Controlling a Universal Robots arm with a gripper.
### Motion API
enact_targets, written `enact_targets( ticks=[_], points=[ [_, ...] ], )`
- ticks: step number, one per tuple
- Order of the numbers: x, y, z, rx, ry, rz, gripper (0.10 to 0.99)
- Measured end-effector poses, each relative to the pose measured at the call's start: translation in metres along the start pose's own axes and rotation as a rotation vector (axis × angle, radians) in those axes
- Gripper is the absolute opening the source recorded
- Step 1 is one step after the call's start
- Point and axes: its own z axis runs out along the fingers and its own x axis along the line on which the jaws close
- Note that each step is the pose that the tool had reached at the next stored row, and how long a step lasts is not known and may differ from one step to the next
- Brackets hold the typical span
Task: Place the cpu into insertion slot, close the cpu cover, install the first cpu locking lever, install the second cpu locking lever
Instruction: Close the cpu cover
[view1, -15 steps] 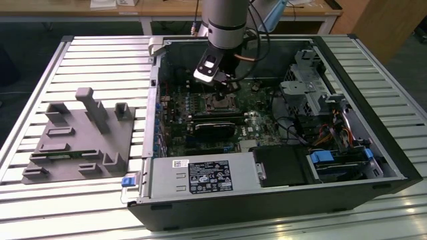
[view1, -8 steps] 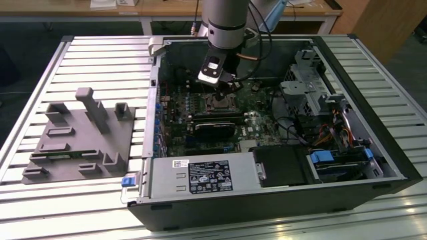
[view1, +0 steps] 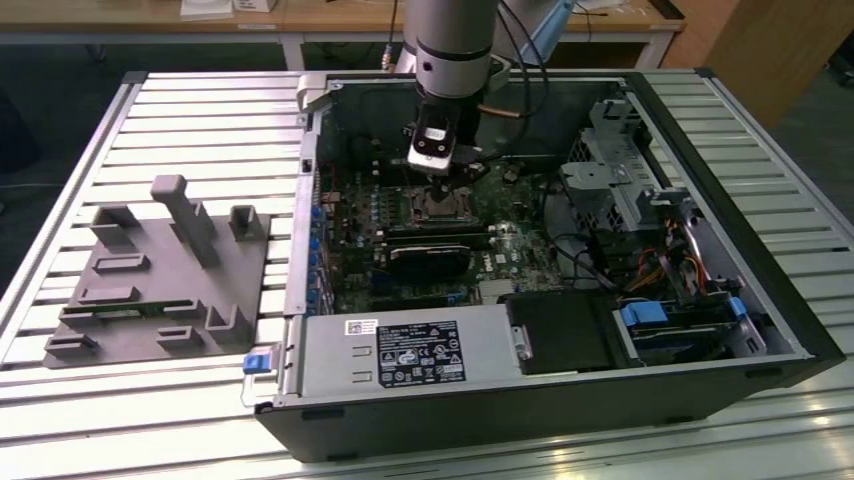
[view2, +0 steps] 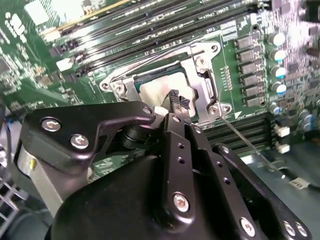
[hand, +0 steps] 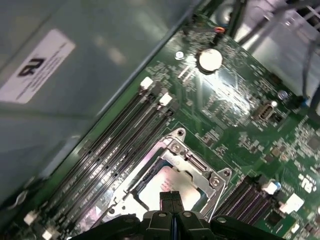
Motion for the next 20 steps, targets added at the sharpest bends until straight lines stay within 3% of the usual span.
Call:
enact_targets(
  ticks=[20],
  points=[
    [0.0000,0.0000,0.0008,-0.002,0.0043,-0.365,0.106]
  ],
)
